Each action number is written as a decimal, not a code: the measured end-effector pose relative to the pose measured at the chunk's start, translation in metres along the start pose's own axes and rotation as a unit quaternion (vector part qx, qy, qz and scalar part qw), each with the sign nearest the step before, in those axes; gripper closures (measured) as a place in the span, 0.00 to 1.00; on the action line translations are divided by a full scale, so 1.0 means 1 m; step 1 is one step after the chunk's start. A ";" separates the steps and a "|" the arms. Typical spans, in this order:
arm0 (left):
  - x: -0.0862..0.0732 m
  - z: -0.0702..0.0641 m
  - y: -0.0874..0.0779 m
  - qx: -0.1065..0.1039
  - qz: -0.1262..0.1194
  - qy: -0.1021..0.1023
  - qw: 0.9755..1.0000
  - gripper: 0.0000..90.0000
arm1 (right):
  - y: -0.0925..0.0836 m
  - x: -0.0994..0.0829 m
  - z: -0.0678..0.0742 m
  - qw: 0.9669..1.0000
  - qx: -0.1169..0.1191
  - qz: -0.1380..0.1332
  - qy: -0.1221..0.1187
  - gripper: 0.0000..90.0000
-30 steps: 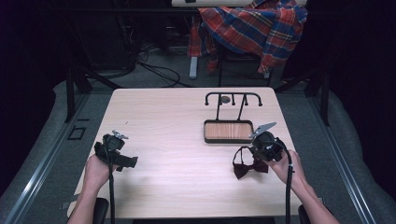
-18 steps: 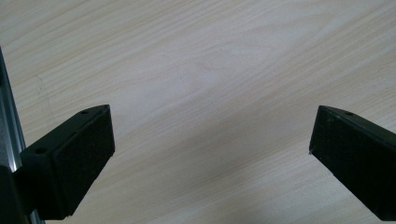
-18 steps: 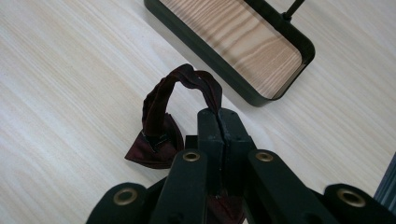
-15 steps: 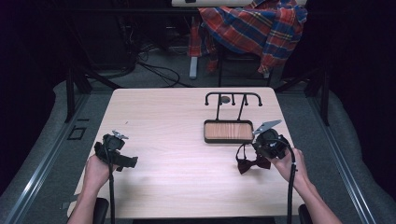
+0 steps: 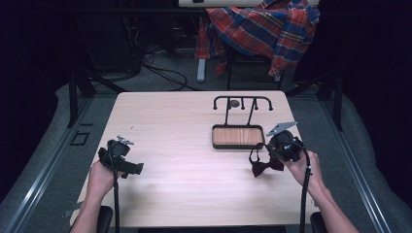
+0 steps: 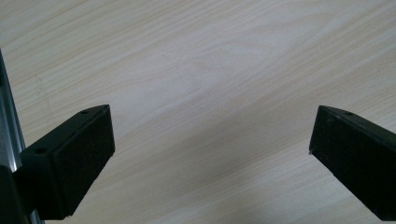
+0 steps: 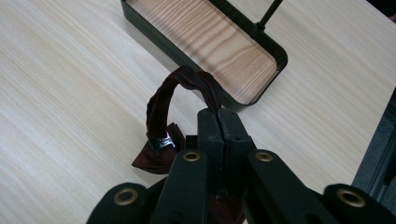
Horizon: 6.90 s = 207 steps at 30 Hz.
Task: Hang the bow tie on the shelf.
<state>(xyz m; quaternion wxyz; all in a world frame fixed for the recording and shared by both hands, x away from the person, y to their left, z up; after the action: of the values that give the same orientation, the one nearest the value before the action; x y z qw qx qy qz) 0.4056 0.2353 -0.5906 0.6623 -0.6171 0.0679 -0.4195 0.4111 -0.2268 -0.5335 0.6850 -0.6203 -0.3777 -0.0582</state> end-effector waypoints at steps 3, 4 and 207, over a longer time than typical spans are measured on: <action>0.001 0.000 0.000 0.000 -0.001 -0.001 1.000 0.00 | -0.001 0.001 -0.003 1.000 -0.003 -0.001 -0.001 0.99; 0.001 -0.001 0.000 0.000 0.000 -0.001 1.000 0.00 | -0.001 0.002 -0.004 1.000 -0.005 -0.002 -0.001 0.99; 0.005 -0.005 0.002 -0.006 -0.006 0.002 1.000 0.00 | -0.003 0.060 -0.081 0.991 0.026 -0.037 0.125 0.41</action>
<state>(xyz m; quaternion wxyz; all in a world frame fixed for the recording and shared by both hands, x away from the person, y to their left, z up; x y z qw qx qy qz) 0.4070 0.2278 -0.5912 0.6556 -0.6208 0.0685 -0.4243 0.4874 -0.2765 -0.4910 0.7401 -0.5757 -0.3130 -0.1511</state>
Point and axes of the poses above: each handheld gripper's, and its own axes: y roughly forward along the jaws, x roughly out of its top, z roughly to its left, the point moved 10 cm from there along y, roughly forward along the jaws, and after that the axes turned 14 degrees about y, right-handed, at the moved point
